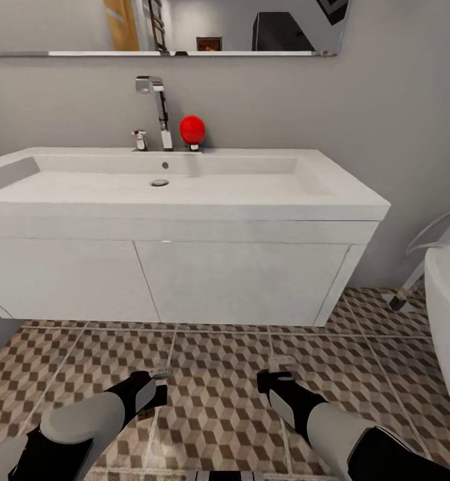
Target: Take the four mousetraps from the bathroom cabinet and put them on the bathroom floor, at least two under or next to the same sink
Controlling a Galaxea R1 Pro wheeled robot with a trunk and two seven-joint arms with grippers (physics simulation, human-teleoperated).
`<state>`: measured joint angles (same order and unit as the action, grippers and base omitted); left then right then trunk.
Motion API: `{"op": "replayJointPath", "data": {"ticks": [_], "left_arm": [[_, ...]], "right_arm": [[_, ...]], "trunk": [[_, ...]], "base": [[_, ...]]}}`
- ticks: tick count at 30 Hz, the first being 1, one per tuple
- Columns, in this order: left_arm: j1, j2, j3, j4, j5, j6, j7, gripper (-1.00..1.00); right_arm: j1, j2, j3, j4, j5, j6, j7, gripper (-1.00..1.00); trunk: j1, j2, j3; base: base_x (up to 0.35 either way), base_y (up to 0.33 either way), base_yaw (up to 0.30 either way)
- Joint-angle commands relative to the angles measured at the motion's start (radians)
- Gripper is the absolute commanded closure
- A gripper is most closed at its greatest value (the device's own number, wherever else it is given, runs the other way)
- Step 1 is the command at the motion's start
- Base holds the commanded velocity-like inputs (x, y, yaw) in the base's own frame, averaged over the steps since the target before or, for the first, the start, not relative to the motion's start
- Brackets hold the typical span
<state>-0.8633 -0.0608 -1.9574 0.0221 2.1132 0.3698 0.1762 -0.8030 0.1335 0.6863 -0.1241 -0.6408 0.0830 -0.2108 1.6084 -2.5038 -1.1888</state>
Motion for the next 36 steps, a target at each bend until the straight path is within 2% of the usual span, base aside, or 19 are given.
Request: {"op": "replayJointPath", "data": {"ticks": [1, 4, 6, 14, 26, 36], "left_arm": [[-0.001, -0.007, -0.009, 0.003, 0.007, 0.003, 0.001, 1.00], [-0.022, -0.035, -0.009, 0.001, 0.007, -0.001, 0.005, 1.00], [-0.039, -0.041, -0.009, 0.002, 0.006, -0.001, 0.006, 1.00], [-0.058, -0.011, -0.011, 0.015, 0.007, -0.019, 0.006, 1.00], [-0.059, -0.009, -0.012, 0.014, 0.007, -0.022, 0.006, 1.00], [-0.059, -0.004, -0.016, 0.014, 0.004, -0.024, 0.003, 1.00]], "right_arm": [[-0.001, 0.000, 0.008, -0.003, -0.006, 0.001, -0.006, 1.00], [-0.004, 0.003, 0.007, -0.004, -0.008, -0.004, -0.005, 1.00], [-0.010, 0.004, 0.007, -0.005, -0.008, -0.003, -0.005, 1.00], [-0.022, 0.004, 0.007, -0.008, -0.013, 0.001, -0.007, 1.00], [-0.022, -0.001, 0.010, -0.006, -0.002, -0.006, -0.013, 1.00], [-0.022, -0.001, 0.012, -0.006, 0.000, -0.006, -0.013, 1.00]], "trunk": [[0.000, -0.001, -0.005], [0.002, -0.001, -0.016], [0.002, -0.002, -0.024], [0.006, -0.004, -0.055], [0.011, -0.006, -0.101], [0.011, -0.006, -0.101]], "base": [[0.000, 0.000, 0.000], [0.000, 0.000, 0.000], [0.000, 0.000, 0.000], [0.000, 0.000, 0.000], [0.000, 0.000, 0.000], [0.004, 0.000, 0.000]]}}
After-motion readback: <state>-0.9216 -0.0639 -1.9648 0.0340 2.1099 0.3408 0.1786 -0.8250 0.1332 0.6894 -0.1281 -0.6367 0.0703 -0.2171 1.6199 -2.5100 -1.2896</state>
